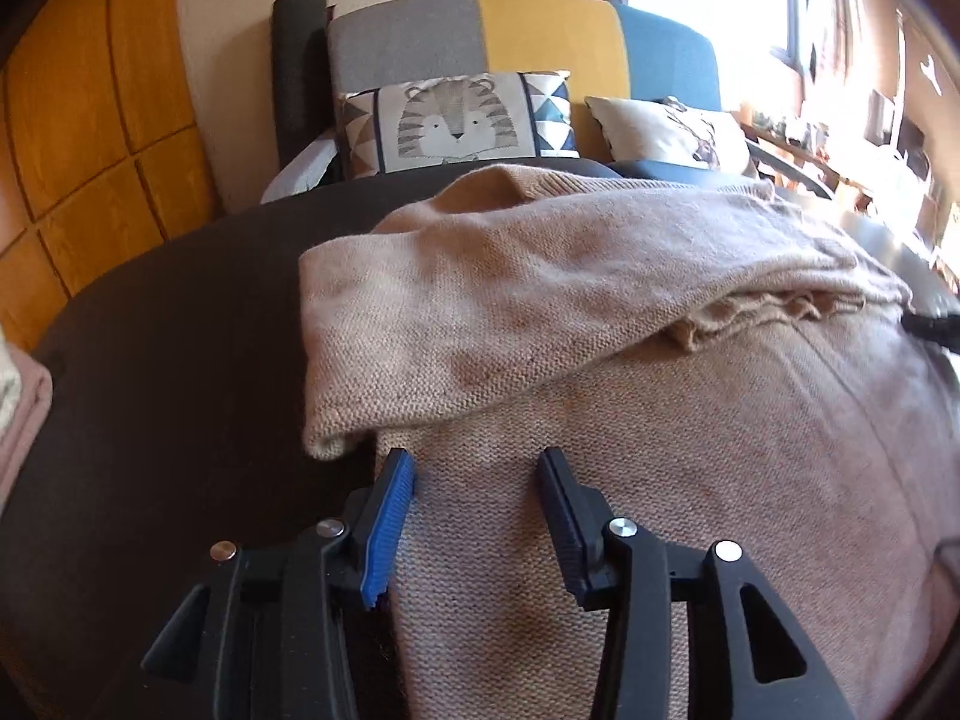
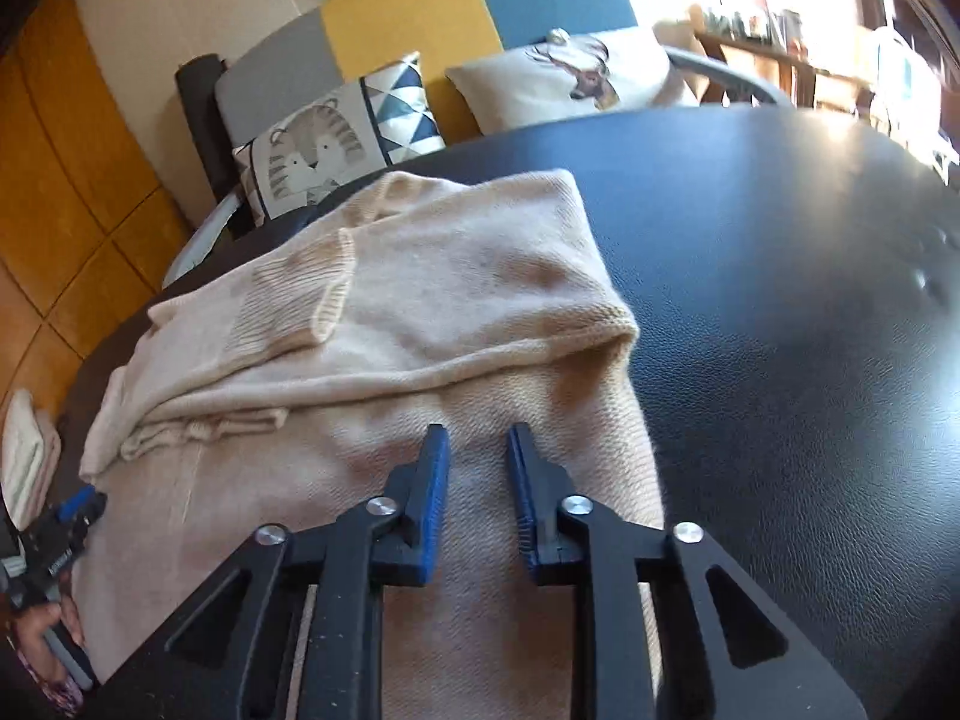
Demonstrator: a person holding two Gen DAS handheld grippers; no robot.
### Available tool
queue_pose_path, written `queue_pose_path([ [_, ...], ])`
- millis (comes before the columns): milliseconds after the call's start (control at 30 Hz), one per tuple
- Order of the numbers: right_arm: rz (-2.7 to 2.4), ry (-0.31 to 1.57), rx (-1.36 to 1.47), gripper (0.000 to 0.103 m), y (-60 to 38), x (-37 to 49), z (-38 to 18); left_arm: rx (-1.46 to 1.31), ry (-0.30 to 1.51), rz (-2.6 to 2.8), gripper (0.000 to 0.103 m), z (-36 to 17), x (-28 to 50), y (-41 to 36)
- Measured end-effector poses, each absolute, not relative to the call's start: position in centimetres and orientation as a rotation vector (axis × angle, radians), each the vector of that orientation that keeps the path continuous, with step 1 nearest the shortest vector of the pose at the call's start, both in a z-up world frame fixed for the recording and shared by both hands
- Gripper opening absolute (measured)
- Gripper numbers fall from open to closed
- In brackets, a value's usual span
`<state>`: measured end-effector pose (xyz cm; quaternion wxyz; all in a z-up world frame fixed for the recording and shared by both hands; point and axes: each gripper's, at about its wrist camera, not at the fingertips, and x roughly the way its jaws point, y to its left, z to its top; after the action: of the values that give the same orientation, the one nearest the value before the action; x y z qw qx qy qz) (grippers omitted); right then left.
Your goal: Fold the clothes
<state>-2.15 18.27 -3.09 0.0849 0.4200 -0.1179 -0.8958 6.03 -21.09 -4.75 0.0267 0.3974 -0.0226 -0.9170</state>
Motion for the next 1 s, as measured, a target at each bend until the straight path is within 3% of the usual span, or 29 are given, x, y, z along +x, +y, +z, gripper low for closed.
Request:
queue_pose_path([
  [200, -2.757, -0.344, 1.267, 0.009, 19.4, -2.1, -3.8, 1.215, -0.064, -2.842, 0.046, -4.8, 6.5, -21.0],
  [300, -2.764, -0.289, 1.291, 0.013, 18.8, -2.0, -3.3, 1.213, -0.059, -2.845, 0.046, -4.8, 6.5, -21.1],
  [433, -2.769, -0.39, 1.206, 0.014, 18.6, 0.1, -2.1, 1.221, -0.01, -2.861, 0.046, -4.8, 6.5, -21.6],
  [500, -2.789, -0.35, 1.199, 0.015, 18.1, 0.9, -2.2, 1.224, -0.005, -2.863, 0.046, -4.8, 6.4, -21.6],
  [567, -2.818, -0.25, 1.228, 0.028, 17.9, 1.3, -2.9, 1.223, -0.015, -2.86, 0.046, -4.8, 6.4, -21.5],
  [800, -2.878, -0.101, 1.226, 0.03, 17.1, 1.3, -3.5, 1.216, 0.018, -2.835, 0.046, -4.3, 7.8, -21.5],
  [1000, -2.87, -0.151, 1.212, 0.031, 17.7, 1.5, -3.5, 1.169, -0.099, -2.867, 0.046, -5.0, 11.5, -20.3],
])
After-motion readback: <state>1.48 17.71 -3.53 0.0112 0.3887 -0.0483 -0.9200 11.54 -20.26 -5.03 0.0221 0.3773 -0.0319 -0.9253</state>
